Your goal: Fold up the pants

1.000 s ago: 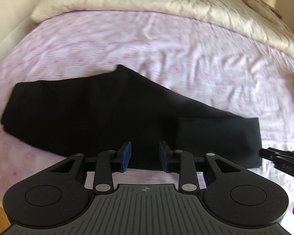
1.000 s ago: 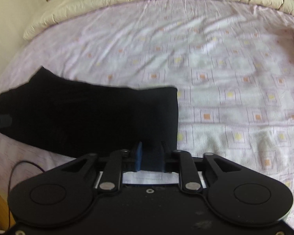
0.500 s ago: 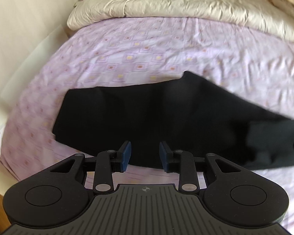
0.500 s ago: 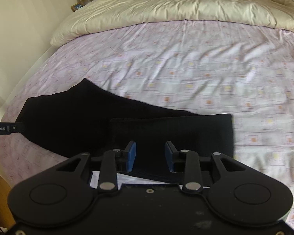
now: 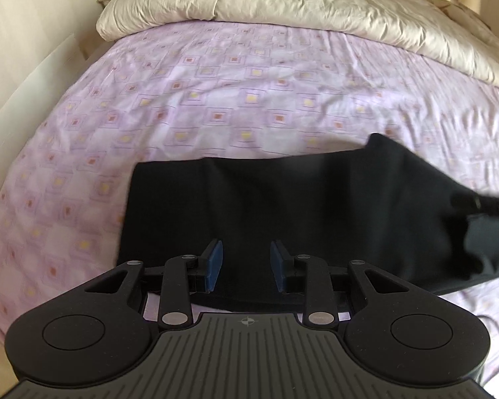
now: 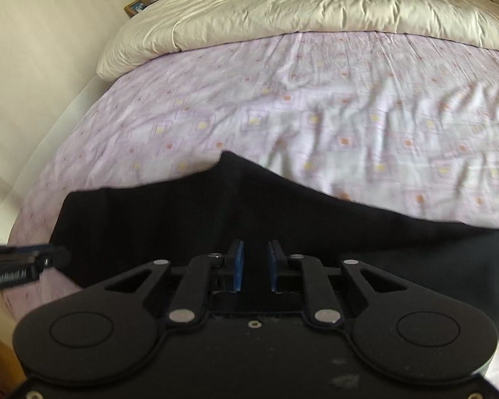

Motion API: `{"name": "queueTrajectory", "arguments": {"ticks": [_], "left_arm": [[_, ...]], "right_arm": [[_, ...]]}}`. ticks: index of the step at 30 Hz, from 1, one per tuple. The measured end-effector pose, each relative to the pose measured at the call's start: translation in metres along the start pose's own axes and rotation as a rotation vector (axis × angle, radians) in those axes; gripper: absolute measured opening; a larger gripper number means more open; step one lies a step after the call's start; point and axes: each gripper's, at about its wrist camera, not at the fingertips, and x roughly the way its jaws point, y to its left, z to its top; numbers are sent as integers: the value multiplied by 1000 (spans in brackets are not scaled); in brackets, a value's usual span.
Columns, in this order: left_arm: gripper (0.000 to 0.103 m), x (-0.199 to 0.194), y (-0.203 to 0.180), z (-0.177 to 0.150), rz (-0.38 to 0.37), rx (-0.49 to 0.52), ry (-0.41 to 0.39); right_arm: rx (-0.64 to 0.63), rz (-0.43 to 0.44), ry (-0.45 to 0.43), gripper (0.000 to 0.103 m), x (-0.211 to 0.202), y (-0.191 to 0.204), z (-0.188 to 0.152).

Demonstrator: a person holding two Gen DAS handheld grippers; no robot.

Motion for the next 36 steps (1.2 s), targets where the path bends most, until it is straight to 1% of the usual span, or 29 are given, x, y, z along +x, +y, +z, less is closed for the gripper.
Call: {"name": "queueTrajectory", "arguments": {"ticks": [5,9,12,14,17,19,20,21,22,23,24,26,28,29,32,36], "left_arm": [[31,13,35,7,-34,-32,19],[31,20,57,8,-66,-71,18],[31,22,69,6,-84,-94,19],[31,23,76,4,-110,-114,21],[31,22,83,-2,-159,-151,41],[36,20,87,-8,-185,-176,50],[49,18,87,-12,-188,-180,54],[65,17,87,-15,-185,-177,57],[72,15,86,-19,-181,-175,62],[76,13,86,-23,-178,-176,65],[76,12,86,-27,-181,-183,67],[76,15,88,-35,-192,-210,96],[76,22,90,-41,-203,-246,125],[76,26,92,-43,-212,-269,126],[78,43,97,-44,-253,-352,138],[79,69,105,-45,-325,-499,161]], "right_arm": [[14,-28,-10,15,44,21,33],[3,-54,25,15,81,30,52],[-10,-97,77,15,110,32,59],[-26,-122,124,14,129,32,62],[-86,-144,120,14,137,37,61],[-110,-153,124,14,138,40,61],[-108,-153,124,14,138,40,61],[-104,-151,126,14,138,39,61],[-100,-148,128,14,138,39,62],[-100,-145,131,14,138,38,63],[-102,-143,134,14,138,39,63],[-108,-138,139,14,137,38,63],[-112,-133,143,14,138,37,63],[-113,-132,144,14,139,36,64],[-112,-129,148,14,140,35,66],[-105,-130,153,14,141,34,66]]}}
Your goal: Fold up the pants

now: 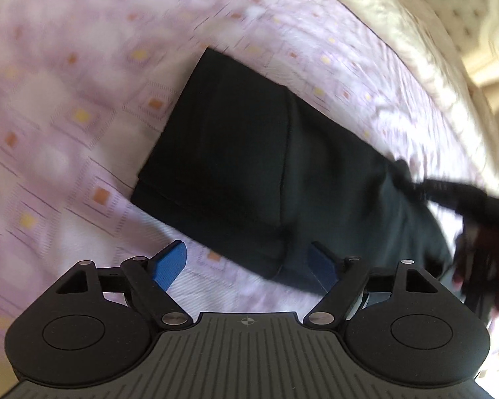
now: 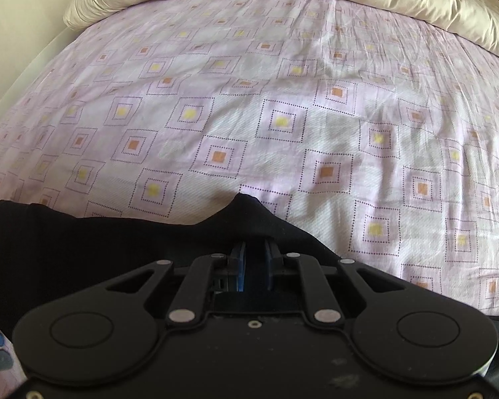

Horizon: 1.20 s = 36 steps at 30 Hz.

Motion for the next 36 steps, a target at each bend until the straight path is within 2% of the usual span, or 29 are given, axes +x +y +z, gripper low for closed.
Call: {"name": "queueTrajectory", "arguments": {"ticks": [2,3,5,9,16,19,21,22,23,24,26,31,34,36], "left_arm": [[84,8,1,1,-30,-36,-15],[92,12,0,1,-36,-39,-18],[102,18,-5,4,-59,-26,-18],[102,27,-23,13,-37,52,-42],[101,40,-39,19,2,51,-74],[77,37,-38,18,40,2,-97],[55,35,-37,21,76,-5,-83],[48,33,-35,23,75,3,-76],[30,30,-32,24,53,7,-76],[23,26,-31,25,33,7,-83],[22,18,-34,25,28,35,-110],[18,-9,-70,16,28,186,-211],[17,-23,-94,12,15,274,-260],[17,-31,-111,6,11,342,-288]], "right_arm": [[2,-1,2,14,0,0,0],[3,-3,2,14,0,0,0],[2,-5,2,14,1,1,0],[6,-4,0,14,2,1,0],[57,4,-10,15,-7,-4,-4],[67,12,-34,17,-24,0,-14],[76,28,-41,18,-37,3,-26],[77,32,-42,18,-42,5,-33],[78,33,-41,18,-47,7,-40],[80,36,-38,18,-52,8,-47],[83,47,-24,19,-60,12,-62],[60,38,42,19,-63,21,-99],[59,-7,99,19,-54,21,-119],[69,-12,95,17,-50,19,-127]]}}
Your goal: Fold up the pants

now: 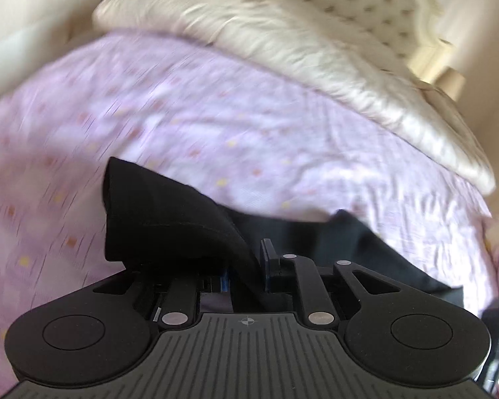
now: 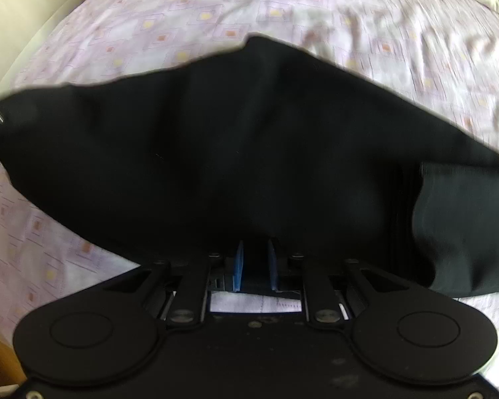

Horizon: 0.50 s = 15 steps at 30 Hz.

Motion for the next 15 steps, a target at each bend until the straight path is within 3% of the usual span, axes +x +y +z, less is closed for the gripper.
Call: {"name": "queueTrajectory", "arguments": {"ticks": [5,8,15], "left_arm": [[17,-18,-50,0,-25,183,-83],[17,-26,-85,1,-48,269,-118],[17,-16,-189,-12,-149,423,-140]], "right_arm": [[-32,-1,5,18,3,4,0],[-5,64,2,18,-1,-6,2],[136,194,-152,18,-59,-85,-2]]}}
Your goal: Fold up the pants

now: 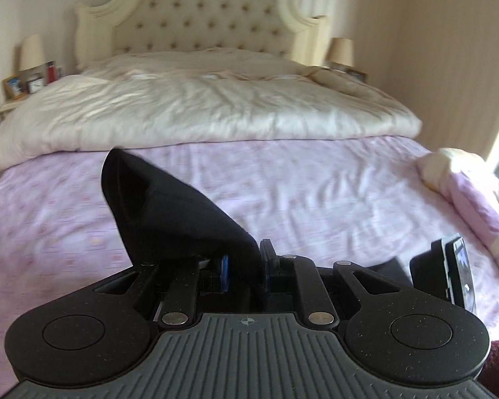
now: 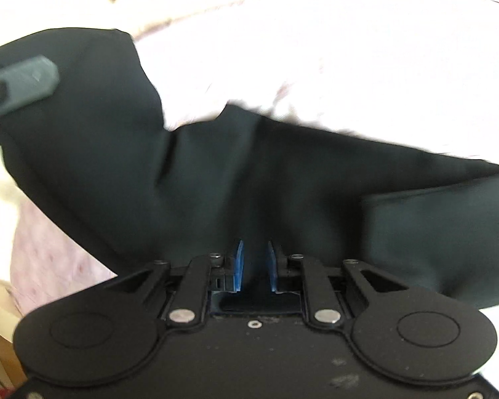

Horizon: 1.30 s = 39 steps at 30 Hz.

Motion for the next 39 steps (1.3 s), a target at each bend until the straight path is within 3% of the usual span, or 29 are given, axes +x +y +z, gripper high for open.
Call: {"name": "queueTrajectory", "arguments": {"ticks": [4,9,12,14,16,18,23,28,36,39], "left_arm": [[19,44,-61,-8,-74,21,71],[21,110,-119,-30,-125,49,215],[21,114,-142,-31,-146,75,214],[23,109,-146,-25,-135,74,201],[23,104,-143,-25,-102,50,202],[23,101,-138,-28,-46,19,223],[24,93,-105,-37,134,-83,328],[24,72,-59,-45,258,-230,383],[24,47,-19,-59,310,-335,404],[24,48,-13,-61,305,-353,413]], "right_arm": [[66,-52,-47,20,-40,-60,-2],[126,-156,-24,23,-66,-140,-12],[130,-204,-11,25,-79,-175,-17],[129,-208,-30,35,-88,-190,-15],[123,-176,-79,43,-98,-200,-12],[103,-122,-112,45,-97,-203,-2],[21,-22,-89,52,-72,-198,32],[-36,34,-28,55,-38,-185,64],[-16,72,89,56,22,-181,87],[9,77,108,38,31,-177,93]]}}
